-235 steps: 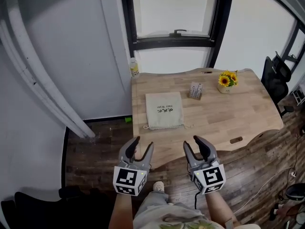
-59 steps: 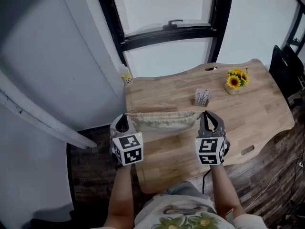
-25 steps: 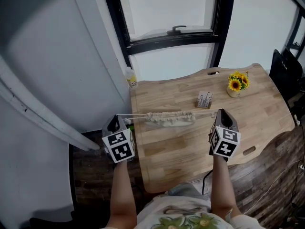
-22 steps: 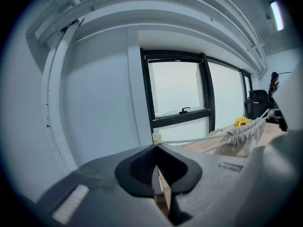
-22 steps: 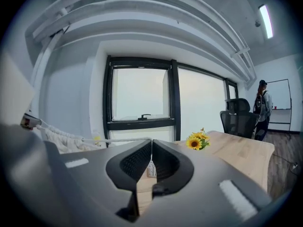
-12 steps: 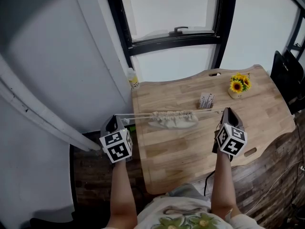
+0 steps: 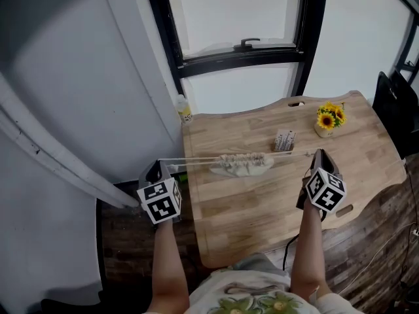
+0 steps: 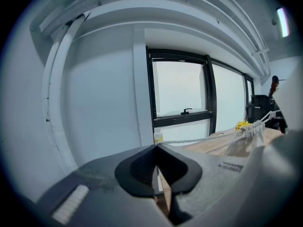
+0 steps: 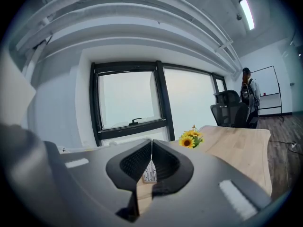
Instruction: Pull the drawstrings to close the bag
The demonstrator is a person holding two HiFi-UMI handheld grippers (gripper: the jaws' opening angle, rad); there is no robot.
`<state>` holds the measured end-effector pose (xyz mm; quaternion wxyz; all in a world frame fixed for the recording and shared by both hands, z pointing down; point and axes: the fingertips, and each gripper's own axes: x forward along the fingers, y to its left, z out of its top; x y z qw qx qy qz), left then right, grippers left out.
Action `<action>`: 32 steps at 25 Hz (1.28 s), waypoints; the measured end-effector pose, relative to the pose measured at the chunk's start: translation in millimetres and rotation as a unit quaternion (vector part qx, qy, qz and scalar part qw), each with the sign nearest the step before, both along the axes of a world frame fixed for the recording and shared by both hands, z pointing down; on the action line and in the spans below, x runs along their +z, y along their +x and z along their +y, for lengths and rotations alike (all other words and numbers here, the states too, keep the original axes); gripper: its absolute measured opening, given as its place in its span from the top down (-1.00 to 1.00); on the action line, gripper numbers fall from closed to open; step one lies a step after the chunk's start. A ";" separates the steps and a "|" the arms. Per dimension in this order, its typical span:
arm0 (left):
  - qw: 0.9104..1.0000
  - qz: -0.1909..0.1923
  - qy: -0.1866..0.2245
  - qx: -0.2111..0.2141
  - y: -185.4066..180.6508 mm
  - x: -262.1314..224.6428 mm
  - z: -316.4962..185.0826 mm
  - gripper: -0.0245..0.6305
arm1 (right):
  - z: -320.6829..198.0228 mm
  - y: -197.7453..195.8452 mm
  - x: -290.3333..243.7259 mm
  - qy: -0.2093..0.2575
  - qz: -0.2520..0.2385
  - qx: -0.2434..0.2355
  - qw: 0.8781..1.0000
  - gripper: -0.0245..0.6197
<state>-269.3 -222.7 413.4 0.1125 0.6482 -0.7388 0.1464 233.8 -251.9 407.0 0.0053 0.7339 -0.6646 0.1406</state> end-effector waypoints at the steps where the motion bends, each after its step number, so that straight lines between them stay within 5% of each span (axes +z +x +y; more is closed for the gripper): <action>1: 1.000 0.000 0.000 0.000 -0.4 0.4 0.1 0.90 | 0.1 2.3 1.0 0.000 -0.002 0.002 1.000 0.89; 32: 1.000 0.014 0.008 0.002 6.9 -1.5 9.9 0.90 | 12.9 39.8 1.8 0.020 -0.014 0.031 0.999 0.89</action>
